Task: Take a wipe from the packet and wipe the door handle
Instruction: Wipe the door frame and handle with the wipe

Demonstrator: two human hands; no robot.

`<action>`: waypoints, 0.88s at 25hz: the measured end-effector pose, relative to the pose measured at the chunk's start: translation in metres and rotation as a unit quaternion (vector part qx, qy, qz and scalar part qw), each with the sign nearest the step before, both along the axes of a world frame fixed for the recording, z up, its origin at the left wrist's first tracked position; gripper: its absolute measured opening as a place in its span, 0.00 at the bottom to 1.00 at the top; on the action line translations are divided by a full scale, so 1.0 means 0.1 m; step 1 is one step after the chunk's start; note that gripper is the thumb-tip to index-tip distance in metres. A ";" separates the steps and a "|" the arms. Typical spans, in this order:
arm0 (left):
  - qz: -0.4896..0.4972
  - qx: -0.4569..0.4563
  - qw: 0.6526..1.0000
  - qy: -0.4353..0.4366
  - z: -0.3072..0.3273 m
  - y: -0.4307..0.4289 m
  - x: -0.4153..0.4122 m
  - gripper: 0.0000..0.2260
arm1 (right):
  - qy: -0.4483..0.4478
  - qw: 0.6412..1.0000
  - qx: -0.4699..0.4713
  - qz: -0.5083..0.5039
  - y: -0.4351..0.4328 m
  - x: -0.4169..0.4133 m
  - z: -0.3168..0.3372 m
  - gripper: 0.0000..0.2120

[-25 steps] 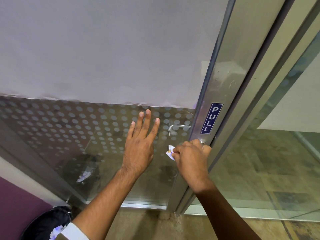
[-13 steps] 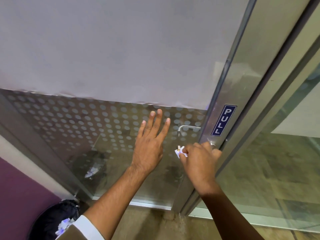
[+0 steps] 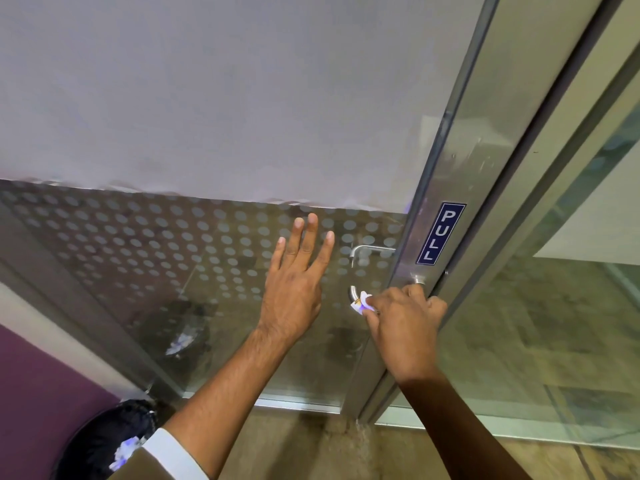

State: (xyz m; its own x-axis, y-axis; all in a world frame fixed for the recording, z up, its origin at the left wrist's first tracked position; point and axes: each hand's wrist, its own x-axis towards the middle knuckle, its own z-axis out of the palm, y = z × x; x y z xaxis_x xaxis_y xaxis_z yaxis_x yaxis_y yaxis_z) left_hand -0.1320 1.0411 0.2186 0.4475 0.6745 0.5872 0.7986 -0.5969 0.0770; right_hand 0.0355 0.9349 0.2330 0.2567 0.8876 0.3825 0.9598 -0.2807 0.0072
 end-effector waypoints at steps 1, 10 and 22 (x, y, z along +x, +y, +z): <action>0.000 -0.001 1.000 -0.001 0.00 0.00 0.01 0.46 | 0.001 1.000 0.000 0.006 0.02 0.00 0.01 0.04; 0.003 0.000 1.000 0.000 -0.02 0.02 0.00 0.47 | -0.009 0.999 0.019 0.027 -0.11 0.28 -0.10 0.06; 0.007 0.011 1.000 0.001 -0.01 0.01 0.00 0.45 | 0.010 0.997 0.039 0.061 -0.05 0.35 -0.17 0.04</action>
